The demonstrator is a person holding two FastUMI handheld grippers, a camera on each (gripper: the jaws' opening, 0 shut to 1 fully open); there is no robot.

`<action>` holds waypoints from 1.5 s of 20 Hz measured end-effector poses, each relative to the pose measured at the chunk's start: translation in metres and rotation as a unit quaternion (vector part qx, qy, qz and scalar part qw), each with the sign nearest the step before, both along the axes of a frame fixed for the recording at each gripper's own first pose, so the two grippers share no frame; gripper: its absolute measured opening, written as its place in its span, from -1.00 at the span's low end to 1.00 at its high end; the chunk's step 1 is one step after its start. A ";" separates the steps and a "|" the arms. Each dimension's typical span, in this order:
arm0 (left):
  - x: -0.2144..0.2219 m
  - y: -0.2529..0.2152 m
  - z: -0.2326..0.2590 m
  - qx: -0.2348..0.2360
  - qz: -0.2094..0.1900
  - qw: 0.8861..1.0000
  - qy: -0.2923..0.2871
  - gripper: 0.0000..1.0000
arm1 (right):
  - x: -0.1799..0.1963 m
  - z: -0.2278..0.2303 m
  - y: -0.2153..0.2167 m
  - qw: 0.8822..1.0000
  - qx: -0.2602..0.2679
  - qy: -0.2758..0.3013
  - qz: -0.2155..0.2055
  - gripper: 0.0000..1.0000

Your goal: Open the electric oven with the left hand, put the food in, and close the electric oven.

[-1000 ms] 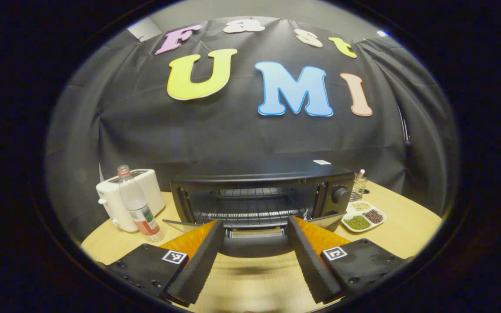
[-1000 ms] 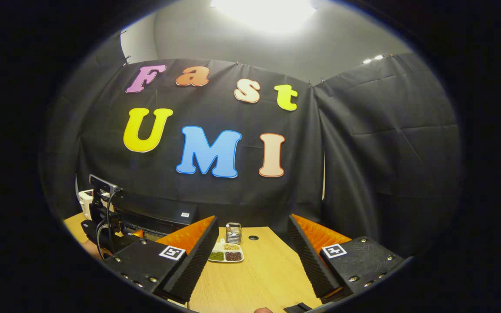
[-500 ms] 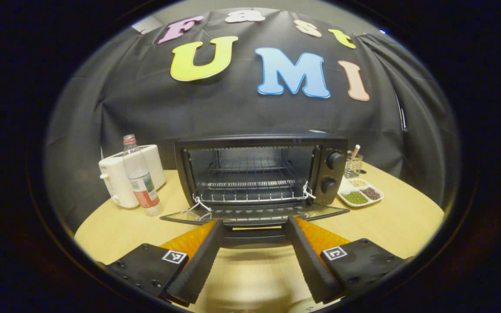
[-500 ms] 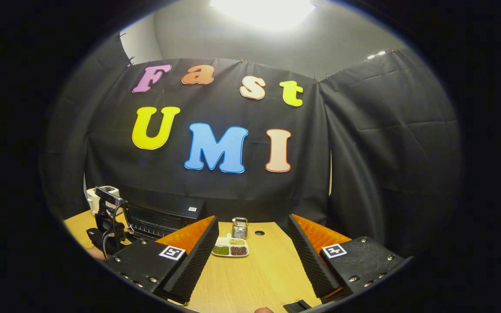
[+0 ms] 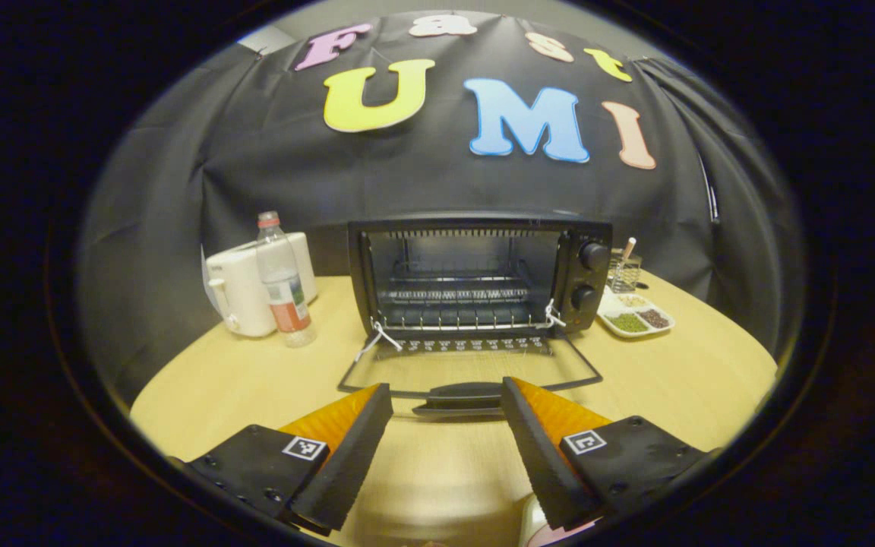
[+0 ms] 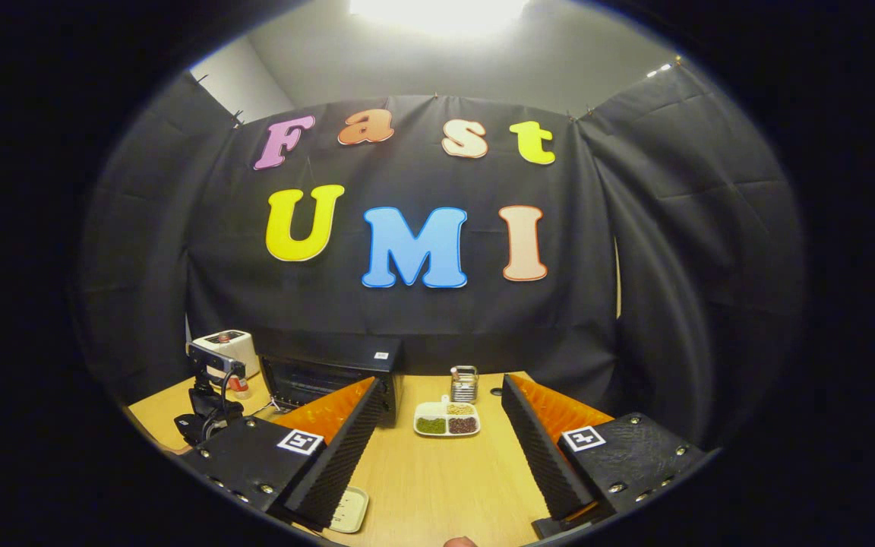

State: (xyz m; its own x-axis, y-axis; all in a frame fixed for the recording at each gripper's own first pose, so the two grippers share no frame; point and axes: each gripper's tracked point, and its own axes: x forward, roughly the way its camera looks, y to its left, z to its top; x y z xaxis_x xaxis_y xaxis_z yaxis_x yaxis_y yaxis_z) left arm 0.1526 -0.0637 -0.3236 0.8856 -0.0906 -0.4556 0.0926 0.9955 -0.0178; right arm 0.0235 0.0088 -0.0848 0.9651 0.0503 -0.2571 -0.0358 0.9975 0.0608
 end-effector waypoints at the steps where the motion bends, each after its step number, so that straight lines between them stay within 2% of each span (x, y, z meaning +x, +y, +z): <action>1: -0.004 0.005 0.019 0.001 0.003 1.000 -0.017 1.00 | 0.001 -0.007 0.008 1.000 0.014 0.010 0.012 0.97; 3: -0.013 0.019 0.060 -0.001 0.010 0.998 -0.054 0.95 | 0.002 -0.021 0.025 0.998 0.042 0.038 0.037 0.97; 5: -0.026 0.032 0.098 -0.005 0.021 0.996 -0.084 1.00 | 0.003 -0.034 0.040 0.994 0.068 0.063 0.061 0.97; 6: -0.032 0.039 0.113 -0.008 0.028 0.995 -0.098 0.94 | 0.002 -0.042 0.048 0.991 0.076 0.079 0.075 0.97; 10: -0.055 0.080 0.179 -0.007 0.068 0.986 -0.154 0.98 | -0.001 -0.073 0.079 0.973 0.106 0.147 0.143 0.98; 12: -0.067 0.095 0.204 0.000 0.080 0.981 -0.179 1.00 | -0.007 -0.090 0.093 0.957 0.129 0.193 0.175 0.97; 15: -0.082 0.110 0.235 0.008 0.092 0.975 -0.201 0.85 | -0.018 -0.112 0.111 0.928 0.181 0.259 0.200 0.96; 16: -0.087 0.115 0.245 0.006 0.096 0.973 -0.209 0.94 | -0.021 -0.120 0.115 0.917 0.189 0.283 0.207 0.96; 18: -0.093 0.125 0.258 0.003 0.107 0.970 -0.218 0.96 | -0.027 -0.137 0.122 0.900 0.200 0.324 0.213 0.97; 21: -0.102 0.135 0.271 0.008 0.116 0.967 -0.227 1.00 | -0.039 -0.171 0.129 0.869 0.204 0.394 0.220 0.94; 24: -0.113 0.147 0.271 0.019 0.125 0.965 -0.229 1.00 | -0.046 -0.200 0.132 0.838 0.220 0.455 0.207 0.94; 26: -0.122 0.155 0.264 0.019 0.138 0.966 -0.217 0.93 | -0.050 -0.217 0.133 0.822 0.220 0.485 0.201 0.94; 27: -0.126 0.156 0.262 0.018 0.143 0.966 -0.213 1.00 | -0.053 -0.227 0.131 0.816 0.211 0.500 0.200 0.94; 30: -0.131 0.160 0.254 0.020 0.148 0.968 -0.203 1.00 | -0.061 -0.257 0.123 0.800 0.178 0.539 0.194 0.94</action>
State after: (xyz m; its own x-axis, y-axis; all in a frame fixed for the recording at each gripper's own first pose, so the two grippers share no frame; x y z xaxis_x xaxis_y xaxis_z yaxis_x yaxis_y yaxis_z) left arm 0.0215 0.0965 -0.0696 0.9768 0.2045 -0.0634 -0.2050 0.9788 -0.0008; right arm -0.0371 0.1322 -0.3417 0.0860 0.5472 -0.8326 -0.0740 0.8369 0.5424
